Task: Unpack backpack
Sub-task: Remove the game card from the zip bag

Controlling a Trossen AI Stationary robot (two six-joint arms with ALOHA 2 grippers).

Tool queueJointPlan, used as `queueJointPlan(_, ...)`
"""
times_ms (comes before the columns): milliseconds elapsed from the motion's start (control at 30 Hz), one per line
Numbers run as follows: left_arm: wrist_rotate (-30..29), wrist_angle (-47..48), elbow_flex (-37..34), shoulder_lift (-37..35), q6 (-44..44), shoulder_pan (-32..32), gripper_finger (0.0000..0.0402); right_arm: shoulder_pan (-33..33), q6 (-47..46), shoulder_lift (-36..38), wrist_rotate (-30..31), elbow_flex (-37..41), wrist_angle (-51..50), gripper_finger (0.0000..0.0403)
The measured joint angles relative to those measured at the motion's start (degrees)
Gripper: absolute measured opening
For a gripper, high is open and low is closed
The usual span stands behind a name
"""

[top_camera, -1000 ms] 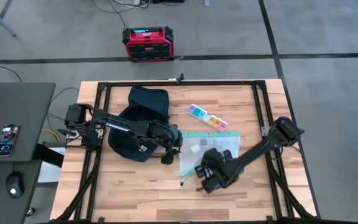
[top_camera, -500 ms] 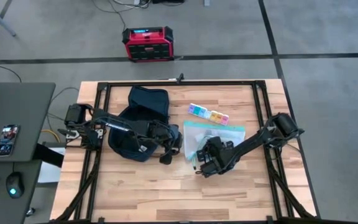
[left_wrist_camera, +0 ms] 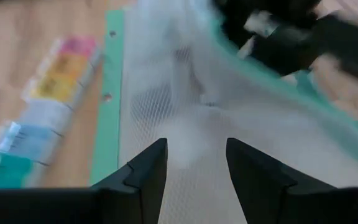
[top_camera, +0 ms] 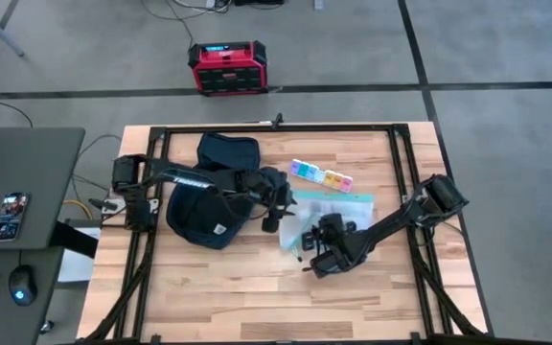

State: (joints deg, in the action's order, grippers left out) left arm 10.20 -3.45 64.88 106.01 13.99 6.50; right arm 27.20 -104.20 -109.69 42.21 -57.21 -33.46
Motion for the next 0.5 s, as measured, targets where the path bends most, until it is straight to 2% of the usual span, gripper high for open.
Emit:
queueJointPlan(200,2.75,1.24,0.01,7.54,-3.00,0.70,0.0150,2.29,-0.44,-0.09,-0.07,-0.14,3.92,0.0159)
queueJointPlan(500,3.19,-0.14,0.18,12.81,-4.69,1.26,0.0150,4.27,3.96,-0.18,-2.13,-1.66,8.28,0.0158)
